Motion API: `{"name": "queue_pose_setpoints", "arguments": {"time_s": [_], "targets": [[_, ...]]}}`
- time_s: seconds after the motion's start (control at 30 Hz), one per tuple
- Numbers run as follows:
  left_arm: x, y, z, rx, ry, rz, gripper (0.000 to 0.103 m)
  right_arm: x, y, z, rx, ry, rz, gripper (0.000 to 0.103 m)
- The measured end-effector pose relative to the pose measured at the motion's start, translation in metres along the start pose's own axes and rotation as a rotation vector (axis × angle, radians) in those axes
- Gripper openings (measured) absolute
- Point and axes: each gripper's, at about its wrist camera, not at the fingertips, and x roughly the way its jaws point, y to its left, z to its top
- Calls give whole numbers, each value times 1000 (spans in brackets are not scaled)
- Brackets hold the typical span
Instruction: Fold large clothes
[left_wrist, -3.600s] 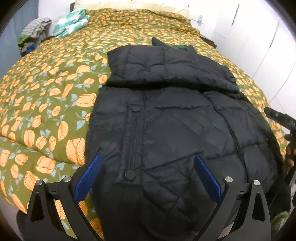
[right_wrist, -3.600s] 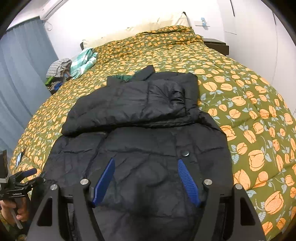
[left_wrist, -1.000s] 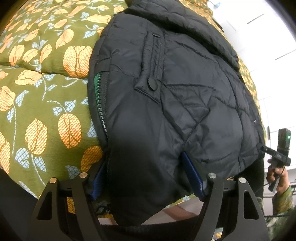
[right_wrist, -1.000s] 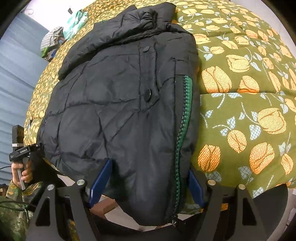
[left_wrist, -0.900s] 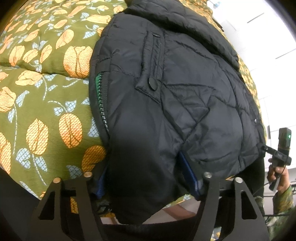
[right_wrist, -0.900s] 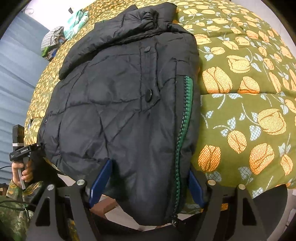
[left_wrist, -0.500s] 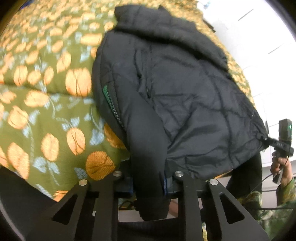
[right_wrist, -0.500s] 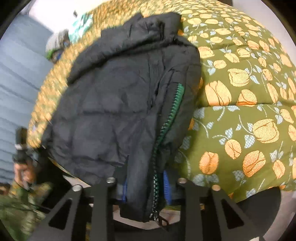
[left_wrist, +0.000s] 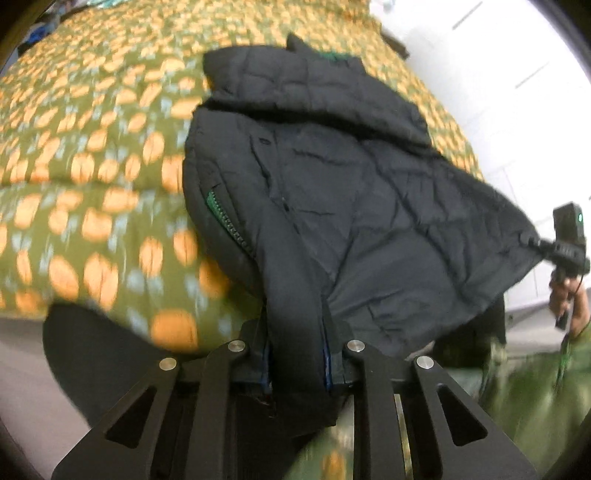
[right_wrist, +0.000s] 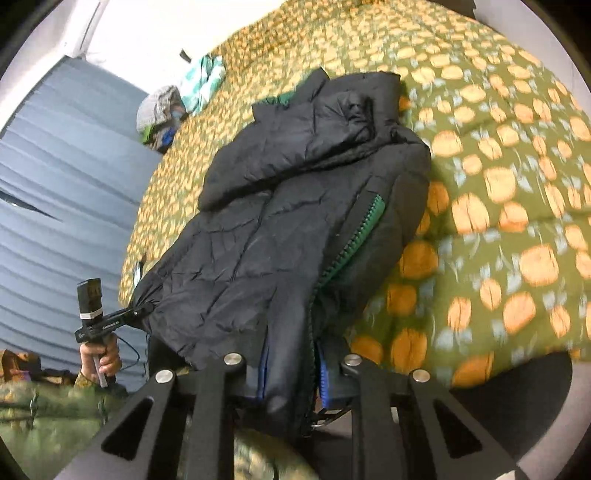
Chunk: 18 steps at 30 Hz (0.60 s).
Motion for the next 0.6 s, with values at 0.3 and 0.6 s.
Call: {"name": "queue_pose_setpoints", "arguments": {"time_s": [0.3,0.6], "targets": [[-81,0,45,-83,-131,-197,19,-49,18,23,72,-67,246,20],[1,32,231,-161,-289,-190,26,24,-38,190,101,-225,223,20]]}}
